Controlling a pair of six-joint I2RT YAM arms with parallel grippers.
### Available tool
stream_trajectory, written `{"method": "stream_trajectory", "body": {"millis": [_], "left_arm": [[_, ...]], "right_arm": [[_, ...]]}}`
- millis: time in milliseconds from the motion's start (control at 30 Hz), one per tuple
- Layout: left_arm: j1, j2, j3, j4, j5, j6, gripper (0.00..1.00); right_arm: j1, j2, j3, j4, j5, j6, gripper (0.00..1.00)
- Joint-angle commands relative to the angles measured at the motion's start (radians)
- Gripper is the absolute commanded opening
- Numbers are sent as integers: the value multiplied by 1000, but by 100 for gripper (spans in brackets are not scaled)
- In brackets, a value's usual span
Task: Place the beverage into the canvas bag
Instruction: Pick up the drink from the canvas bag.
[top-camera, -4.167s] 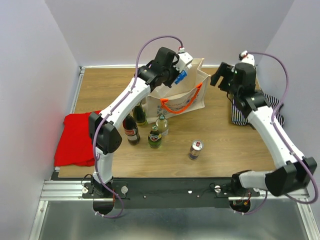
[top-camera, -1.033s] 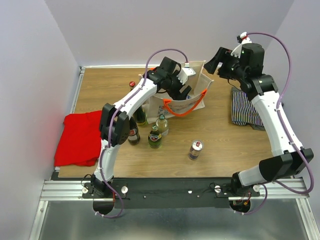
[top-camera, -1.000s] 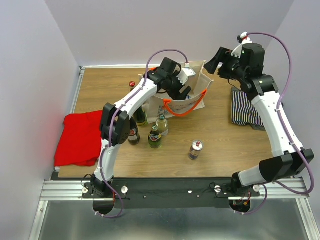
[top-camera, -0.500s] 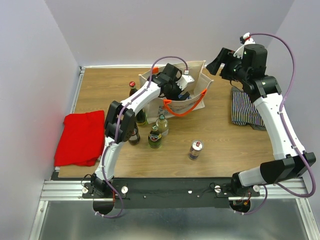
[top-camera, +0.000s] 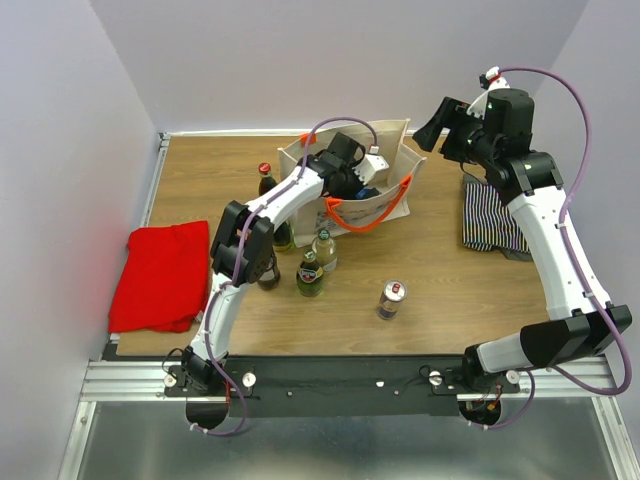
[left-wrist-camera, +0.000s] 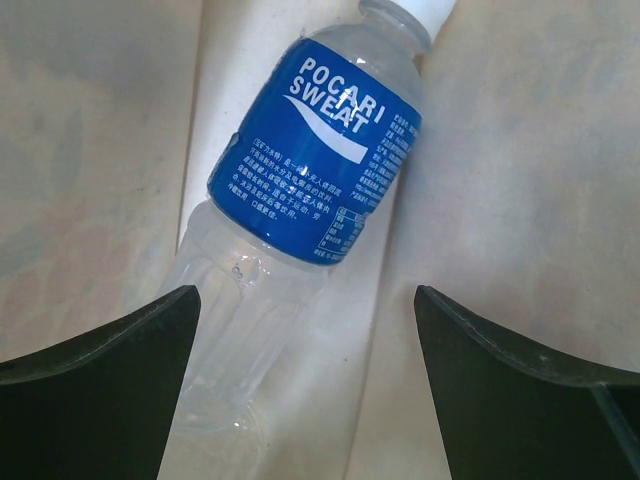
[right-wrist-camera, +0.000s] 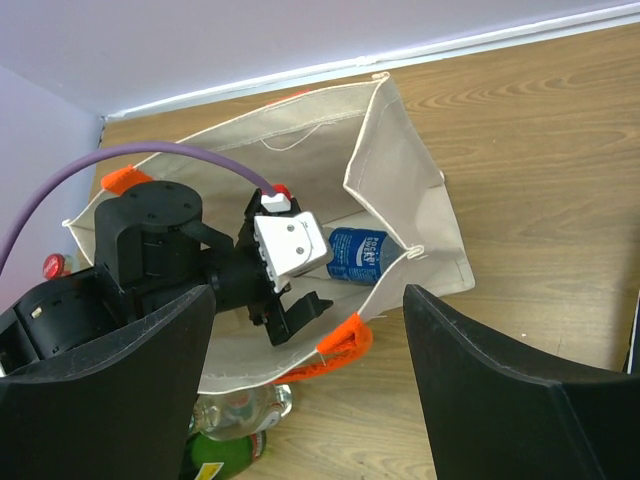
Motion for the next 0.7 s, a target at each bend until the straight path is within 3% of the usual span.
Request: {"method": "stream_trajectory", "body": {"millis": [0, 500, 600, 667], "left_arm": [[2, 57, -55, -23, -49, 7, 96], [-5, 109, -59, 14, -207, -13, 96], [-5, 119, -46, 9, -218, -19, 95], [-7, 128, -32, 1, -219, -21, 88]], "right_arm": [[-4, -25, 36, -14, 20, 6, 84], [-5, -30, 39, -16, 15, 15, 84], [-5, -34, 42, -17, 14, 15, 84], [-4, -37, 39, -19, 11, 20, 84]]}}
